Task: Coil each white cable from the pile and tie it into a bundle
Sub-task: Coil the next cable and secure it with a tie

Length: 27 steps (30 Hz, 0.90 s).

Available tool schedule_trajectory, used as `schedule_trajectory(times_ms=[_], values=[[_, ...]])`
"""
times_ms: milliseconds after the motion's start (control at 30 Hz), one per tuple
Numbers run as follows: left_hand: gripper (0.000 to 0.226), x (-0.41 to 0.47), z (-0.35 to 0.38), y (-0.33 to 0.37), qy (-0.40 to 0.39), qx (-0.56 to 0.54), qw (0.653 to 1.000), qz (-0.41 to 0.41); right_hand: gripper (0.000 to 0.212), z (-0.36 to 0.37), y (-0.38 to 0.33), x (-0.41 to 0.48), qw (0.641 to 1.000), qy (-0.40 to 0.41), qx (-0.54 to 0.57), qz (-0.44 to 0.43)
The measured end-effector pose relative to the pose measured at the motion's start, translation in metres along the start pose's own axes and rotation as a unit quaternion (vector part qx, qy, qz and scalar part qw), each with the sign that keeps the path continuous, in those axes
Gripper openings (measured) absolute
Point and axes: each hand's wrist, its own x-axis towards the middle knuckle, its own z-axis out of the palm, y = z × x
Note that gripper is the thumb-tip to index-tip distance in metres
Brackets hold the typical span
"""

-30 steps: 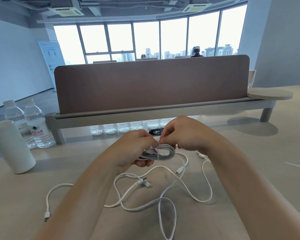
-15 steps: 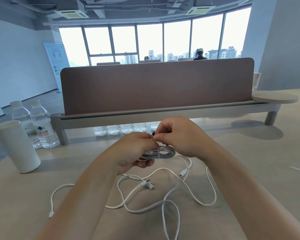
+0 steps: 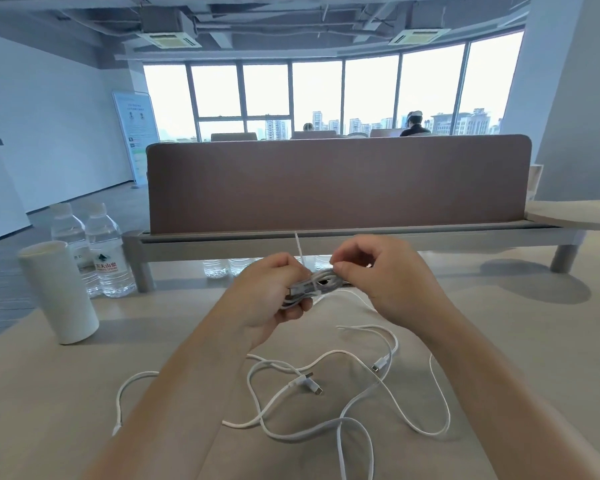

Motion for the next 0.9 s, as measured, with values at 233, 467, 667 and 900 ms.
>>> schedule_trajectory(times_ms=[233,467,667,900], values=[[0.013,0.001,-0.001,0.001,0.039,-0.05,0.998,0.019,0.011,0.004,-0.004,-0.001,0.998,-0.041,0.042,-0.005],[0.015,0.003,0.003,-0.003,0.041,-0.04,0.998,0.021,0.008,0.018,-0.007,-0.004,0.995,-0.066,0.068,-0.009],[0.013,0.003,0.007,-0.007,0.034,-0.027,0.999,0.023,0.011,0.023,-0.007,-0.005,0.997,-0.071,-0.001,-0.009],[0.018,0.007,0.0,-0.005,0.061,-0.025,0.997,0.035,0.022,0.012,-0.003,-0.001,0.994,-0.075,-0.08,0.014]])
